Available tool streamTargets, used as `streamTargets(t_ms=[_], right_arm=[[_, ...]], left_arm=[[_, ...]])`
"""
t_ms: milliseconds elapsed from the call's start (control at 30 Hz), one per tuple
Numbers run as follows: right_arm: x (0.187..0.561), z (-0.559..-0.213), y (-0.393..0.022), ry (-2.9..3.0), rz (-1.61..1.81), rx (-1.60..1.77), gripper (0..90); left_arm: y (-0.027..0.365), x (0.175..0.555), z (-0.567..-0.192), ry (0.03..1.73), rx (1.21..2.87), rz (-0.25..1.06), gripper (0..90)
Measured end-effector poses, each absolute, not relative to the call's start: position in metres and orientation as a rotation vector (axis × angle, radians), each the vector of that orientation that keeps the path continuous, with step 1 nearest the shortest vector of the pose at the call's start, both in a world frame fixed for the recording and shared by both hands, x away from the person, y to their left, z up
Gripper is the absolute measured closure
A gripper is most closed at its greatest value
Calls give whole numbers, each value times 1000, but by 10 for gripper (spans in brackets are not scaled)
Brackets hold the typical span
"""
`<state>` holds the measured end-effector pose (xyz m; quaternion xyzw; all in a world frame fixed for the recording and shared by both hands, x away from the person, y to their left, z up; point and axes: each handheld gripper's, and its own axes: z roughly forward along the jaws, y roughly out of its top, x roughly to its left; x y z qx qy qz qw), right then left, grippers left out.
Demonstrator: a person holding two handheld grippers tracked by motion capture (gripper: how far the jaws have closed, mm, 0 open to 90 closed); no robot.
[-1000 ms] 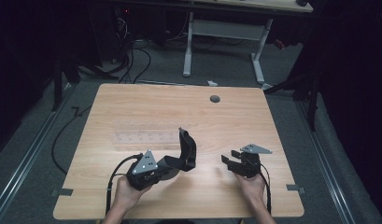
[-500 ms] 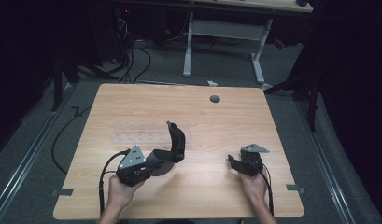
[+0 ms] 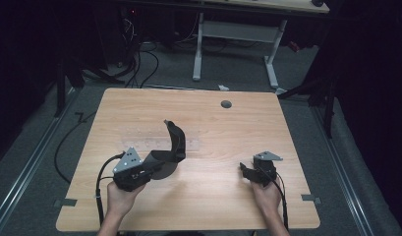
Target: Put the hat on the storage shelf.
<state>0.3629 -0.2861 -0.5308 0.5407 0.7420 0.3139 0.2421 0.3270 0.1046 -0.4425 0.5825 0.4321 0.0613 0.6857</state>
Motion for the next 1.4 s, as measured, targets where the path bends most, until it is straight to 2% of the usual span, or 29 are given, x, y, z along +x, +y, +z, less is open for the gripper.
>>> streamTargets(t_ms=[467,967,1400], right_arm=[[362,-531,-286,2031,860,1474,384],[362,-531,-285,2033,860,1475,377],[362,-531,-285,2036,862,1476,372]], left_arm=[[128,338,-427,1005,1214,179,860],[157,357,-410,1035,1134,304,860],[176,382,-414,1108,1080,357,861]])
